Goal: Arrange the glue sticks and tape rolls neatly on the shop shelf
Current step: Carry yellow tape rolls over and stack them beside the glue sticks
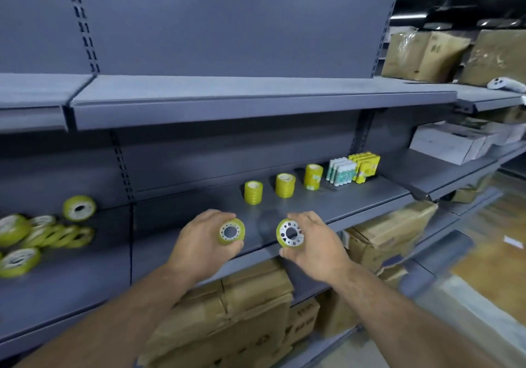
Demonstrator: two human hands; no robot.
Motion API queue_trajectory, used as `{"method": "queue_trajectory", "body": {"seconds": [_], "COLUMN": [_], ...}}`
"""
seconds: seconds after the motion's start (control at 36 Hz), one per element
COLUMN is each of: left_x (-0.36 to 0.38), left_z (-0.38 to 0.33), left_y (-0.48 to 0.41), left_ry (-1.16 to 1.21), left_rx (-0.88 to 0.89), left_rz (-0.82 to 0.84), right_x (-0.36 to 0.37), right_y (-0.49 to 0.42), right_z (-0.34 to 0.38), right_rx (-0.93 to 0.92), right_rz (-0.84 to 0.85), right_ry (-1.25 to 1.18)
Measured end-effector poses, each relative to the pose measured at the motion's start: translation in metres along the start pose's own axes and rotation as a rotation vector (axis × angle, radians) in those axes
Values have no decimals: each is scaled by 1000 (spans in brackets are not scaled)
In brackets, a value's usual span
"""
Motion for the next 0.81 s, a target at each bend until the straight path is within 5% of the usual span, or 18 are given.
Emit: {"method": "queue_trajectory", "body": {"seconds": [0.5, 0.64, 0.81], "left_x": [65, 81, 88], "left_z": [-13, 5, 10], "left_y": [-142, -181, -205], "left_ry": [-258, -299, -331], "left_rx": [-74, -81, -102], "left_rz": [-5, 146, 130], "right_x": [-24, -30, -25], "right_y": [-84, -122, -158], "right_z": [-85, -91, -94], "right_rx": [35, 35, 10], "right_rz": [-13, -22, -8], "right_ry": [17, 34, 35]}}
Point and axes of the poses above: each hand's wrist, its own y-axis away from the middle knuckle, its own x-axis out of the palm, z = x × y, the point moved 5 cm from there along -y, towards the middle knuckle, and after that the axes turned 1 degree about y, right-handed, at the moved point
